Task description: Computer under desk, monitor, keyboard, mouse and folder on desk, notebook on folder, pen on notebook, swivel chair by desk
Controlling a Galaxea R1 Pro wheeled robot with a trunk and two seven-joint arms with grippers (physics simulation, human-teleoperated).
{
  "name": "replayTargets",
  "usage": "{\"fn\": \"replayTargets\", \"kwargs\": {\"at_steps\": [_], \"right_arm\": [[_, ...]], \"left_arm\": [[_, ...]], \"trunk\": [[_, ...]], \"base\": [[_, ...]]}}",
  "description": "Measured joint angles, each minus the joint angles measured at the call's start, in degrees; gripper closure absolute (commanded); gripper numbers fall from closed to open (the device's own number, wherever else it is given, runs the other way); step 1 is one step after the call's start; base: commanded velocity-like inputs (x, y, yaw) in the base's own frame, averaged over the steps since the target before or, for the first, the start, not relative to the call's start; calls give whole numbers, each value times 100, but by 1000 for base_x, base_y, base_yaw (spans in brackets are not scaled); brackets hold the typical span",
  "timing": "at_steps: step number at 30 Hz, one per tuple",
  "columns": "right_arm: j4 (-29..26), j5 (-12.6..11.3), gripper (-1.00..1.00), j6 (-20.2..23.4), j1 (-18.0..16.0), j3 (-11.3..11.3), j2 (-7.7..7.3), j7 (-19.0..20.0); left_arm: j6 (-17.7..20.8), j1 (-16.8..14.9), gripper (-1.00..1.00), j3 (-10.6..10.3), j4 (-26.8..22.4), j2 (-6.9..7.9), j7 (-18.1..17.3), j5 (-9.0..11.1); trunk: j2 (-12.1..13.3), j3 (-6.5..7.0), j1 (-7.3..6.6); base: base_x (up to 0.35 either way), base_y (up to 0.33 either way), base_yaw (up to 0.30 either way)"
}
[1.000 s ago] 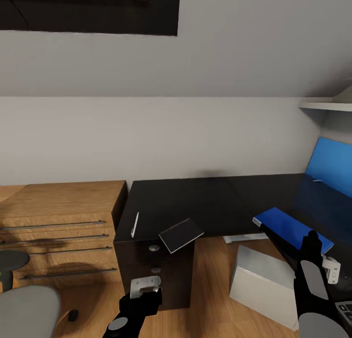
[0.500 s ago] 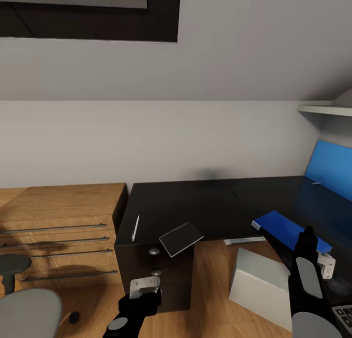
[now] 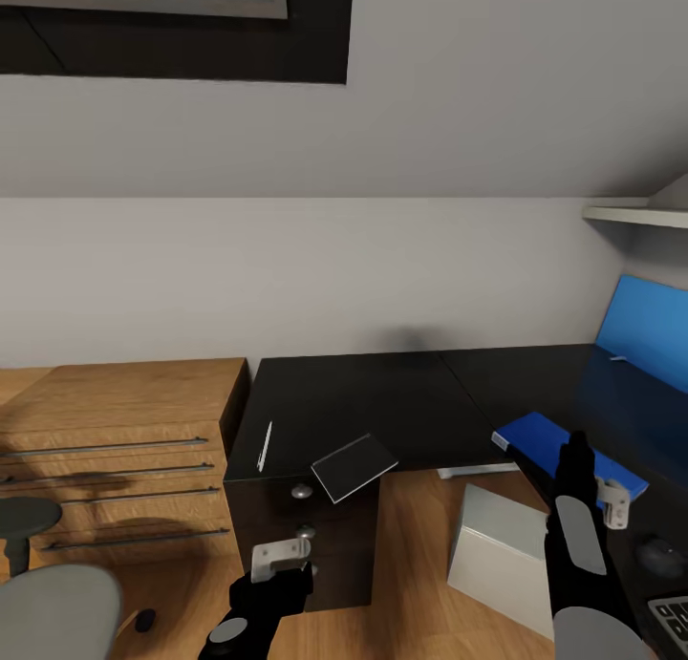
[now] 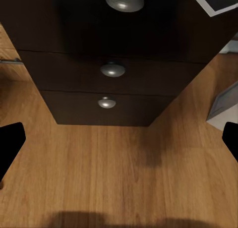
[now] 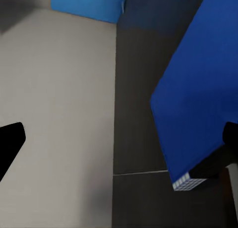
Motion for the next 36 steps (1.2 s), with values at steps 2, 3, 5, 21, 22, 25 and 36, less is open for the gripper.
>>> {"fn": "replayTargets", "kwargs": {"at_steps": [2, 3, 5, 21, 22, 25, 36], "right_arm": [[0, 9, -100, 0, 0, 11, 20, 0], [0, 13, -100, 0, 0, 22, 29, 0], [4, 19, -100, 0, -1, 79, 61, 1], [-157, 26, -100, 7, 82, 607, 227, -22], [-193, 23, -100, 8, 128, 713, 239, -29], [-233, 20, -100, 9, 199, 922, 249, -36], [-624, 21, -100, 470, 612, 2244, 231, -30]], "left_arm": [[-2, 0, -100, 7, 0, 3, 0, 3], [-3, 1, -100, 12, -1, 4, 0, 4], [-5, 1, -100, 45, -1, 6, 0, 6], [-6, 1, -100, 147, 5, 6, -9, 8], [-4, 1, -100, 164, 6, 7, -9, 7], [-5, 1, -100, 189, 7, 7, -9, 8], [2, 0, -100, 203, 7, 4, 0, -1]], "trunk": [[0, 1, 0], [0, 3, 0], [0, 10, 0], [0, 92, 0], [0, 95, 0], [0, 100, 0], [0, 105, 0]], "base": [[0, 0, 70], [0, 0, 130], [0, 0, 159], [0, 0, 208], [0, 0, 214], [0, 0, 164], [0, 0, 39]]}}
